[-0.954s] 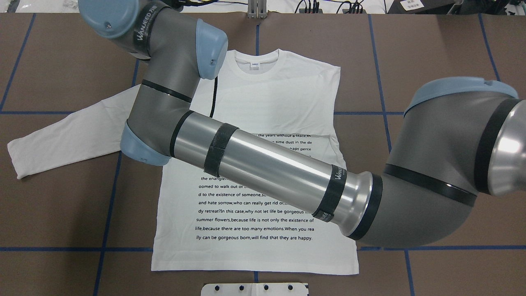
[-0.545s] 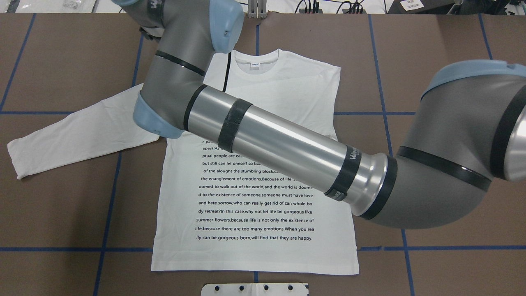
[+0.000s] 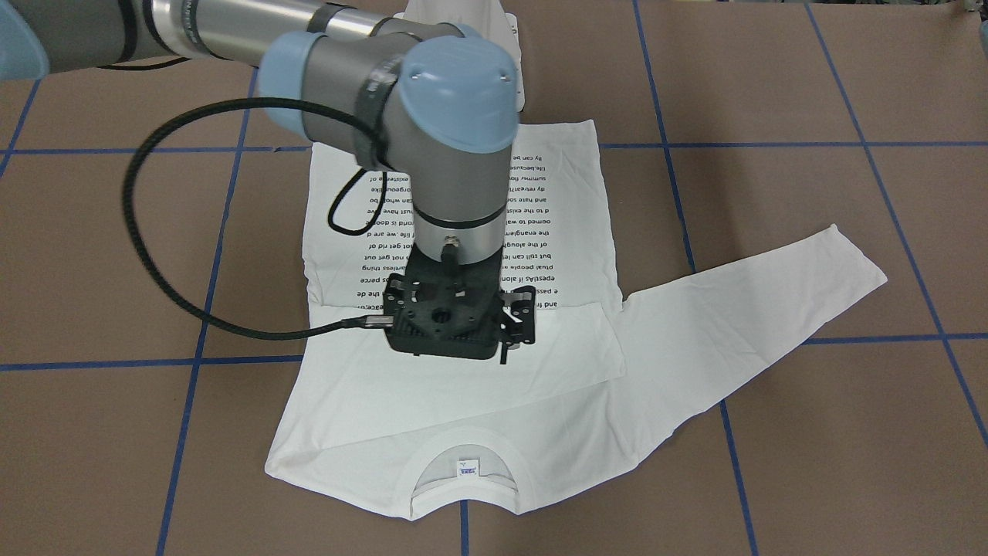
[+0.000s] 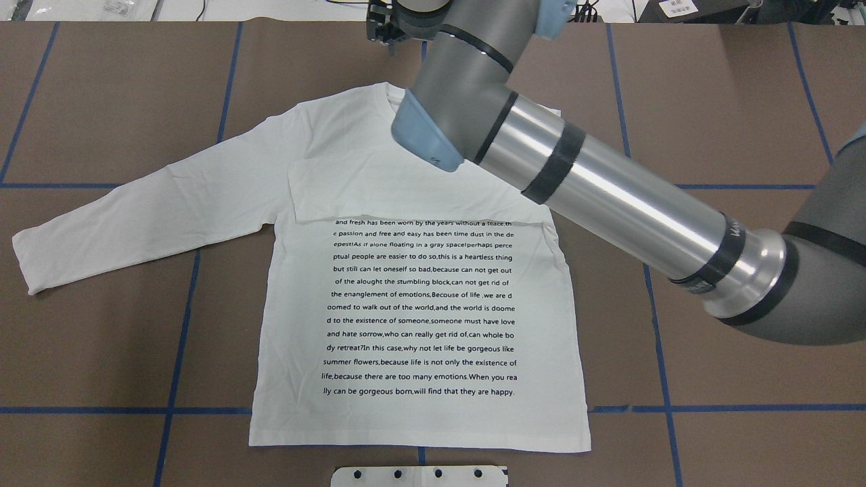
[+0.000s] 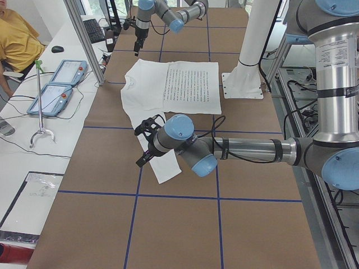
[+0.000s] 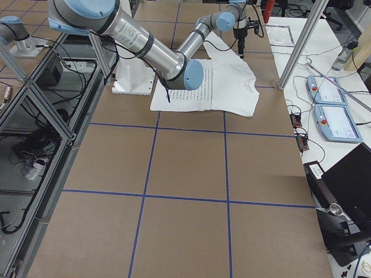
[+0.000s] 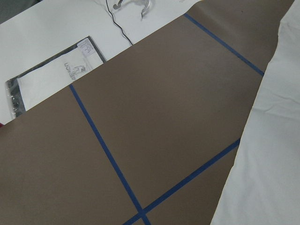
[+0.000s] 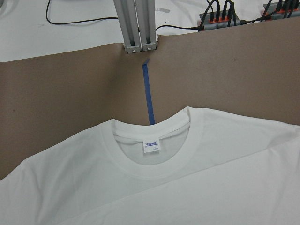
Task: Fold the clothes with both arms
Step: 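Release the sleeve and withdraw the right gripper off the shirt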
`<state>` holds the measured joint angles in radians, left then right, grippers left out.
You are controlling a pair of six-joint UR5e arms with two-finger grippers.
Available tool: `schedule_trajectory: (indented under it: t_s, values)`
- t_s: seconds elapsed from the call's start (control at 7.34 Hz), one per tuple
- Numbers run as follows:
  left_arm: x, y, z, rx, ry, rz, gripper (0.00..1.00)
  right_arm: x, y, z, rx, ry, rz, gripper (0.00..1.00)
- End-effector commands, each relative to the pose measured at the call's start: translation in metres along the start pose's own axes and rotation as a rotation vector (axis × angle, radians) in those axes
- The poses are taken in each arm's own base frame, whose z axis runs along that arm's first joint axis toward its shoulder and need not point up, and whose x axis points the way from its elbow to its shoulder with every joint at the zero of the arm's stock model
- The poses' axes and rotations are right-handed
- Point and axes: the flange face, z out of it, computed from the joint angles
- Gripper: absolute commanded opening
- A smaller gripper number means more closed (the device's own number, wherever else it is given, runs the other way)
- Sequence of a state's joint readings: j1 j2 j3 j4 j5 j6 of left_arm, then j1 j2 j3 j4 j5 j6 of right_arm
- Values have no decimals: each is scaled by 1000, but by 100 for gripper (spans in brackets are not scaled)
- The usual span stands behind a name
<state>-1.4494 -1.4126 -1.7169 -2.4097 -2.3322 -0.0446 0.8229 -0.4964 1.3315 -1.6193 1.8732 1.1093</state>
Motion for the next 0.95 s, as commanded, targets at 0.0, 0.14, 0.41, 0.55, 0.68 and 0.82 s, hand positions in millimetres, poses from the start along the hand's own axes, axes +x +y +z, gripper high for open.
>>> schedule_trajectory:
  t_s: [0.0, 0.14, 0.41, 0.55, 0.68, 0.82]
  values:
    - [37, 24, 38, -33, 45, -7, 100, 159, 1, -20, -18, -47, -174, 100]
    - [52, 37, 55, -64, 70, 20, 100, 251, 18, -28, -43, -61, -273, 100]
    - [71, 63, 88, -124, 80, 58, 100, 367, 40, -46, -82, -65, -367, 100]
    - [72, 73, 104, -142, 45, 77, 100, 399, 48, -52, -87, -57, -389, 100]
    - [79, 82, 121, -164, 48, 99, 100, 410, 54, -59, -84, -57, -387, 100]
    - [92, 93, 139, -190, 57, 132, 100, 412, 55, -59, -84, -55, -386, 100]
